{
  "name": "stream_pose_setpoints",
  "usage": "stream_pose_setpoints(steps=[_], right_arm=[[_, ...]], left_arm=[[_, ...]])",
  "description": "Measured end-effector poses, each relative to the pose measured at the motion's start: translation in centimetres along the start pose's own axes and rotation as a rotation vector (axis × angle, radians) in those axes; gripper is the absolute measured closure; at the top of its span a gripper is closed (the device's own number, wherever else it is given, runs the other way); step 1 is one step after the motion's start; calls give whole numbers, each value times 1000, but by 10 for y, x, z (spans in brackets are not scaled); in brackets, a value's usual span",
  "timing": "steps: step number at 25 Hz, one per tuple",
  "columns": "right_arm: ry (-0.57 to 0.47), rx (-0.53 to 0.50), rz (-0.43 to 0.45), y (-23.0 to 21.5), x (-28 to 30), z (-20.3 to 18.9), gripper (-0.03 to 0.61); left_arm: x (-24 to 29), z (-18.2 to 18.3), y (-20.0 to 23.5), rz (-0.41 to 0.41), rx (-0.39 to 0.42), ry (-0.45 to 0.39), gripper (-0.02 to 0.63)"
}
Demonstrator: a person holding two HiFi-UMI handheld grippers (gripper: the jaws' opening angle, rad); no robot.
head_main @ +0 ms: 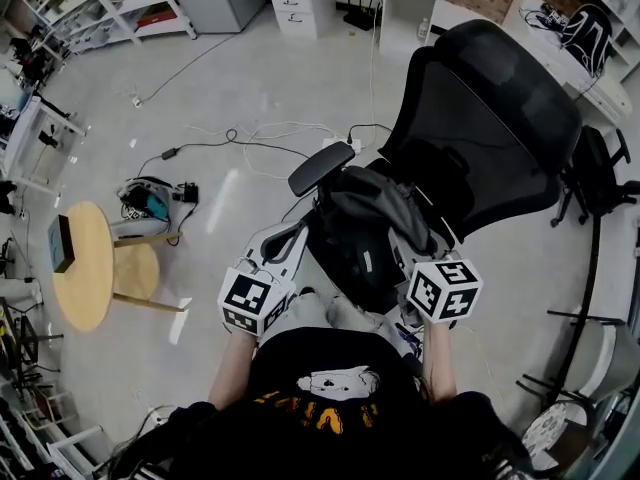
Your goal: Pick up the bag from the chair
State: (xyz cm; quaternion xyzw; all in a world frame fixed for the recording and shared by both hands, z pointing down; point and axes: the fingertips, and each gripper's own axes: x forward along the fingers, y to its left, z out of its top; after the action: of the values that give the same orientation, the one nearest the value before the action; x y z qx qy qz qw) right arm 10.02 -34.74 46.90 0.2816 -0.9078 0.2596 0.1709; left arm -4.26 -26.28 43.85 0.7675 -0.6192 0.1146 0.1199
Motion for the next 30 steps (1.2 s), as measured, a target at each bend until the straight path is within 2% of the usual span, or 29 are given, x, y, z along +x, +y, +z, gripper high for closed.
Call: stream_pose_setpoints(steps=[7, 13, 20, 30], right_arm=[[18, -8, 11, 24, -7, -14, 508], [23, -13, -17, 42, -15, -26, 508], [8, -3, -82, 87, -24, -49, 508], [-76, 36, -165, 159, -53, -76, 508]], left_arm=[[-17, -3, 0, 8, -4, -6, 604], [-46, -12, -1, -6, 2, -2, 604], [-101, -27, 10, -43, 10, -21, 604], [-190, -56, 18, -109, 16, -48, 606]])
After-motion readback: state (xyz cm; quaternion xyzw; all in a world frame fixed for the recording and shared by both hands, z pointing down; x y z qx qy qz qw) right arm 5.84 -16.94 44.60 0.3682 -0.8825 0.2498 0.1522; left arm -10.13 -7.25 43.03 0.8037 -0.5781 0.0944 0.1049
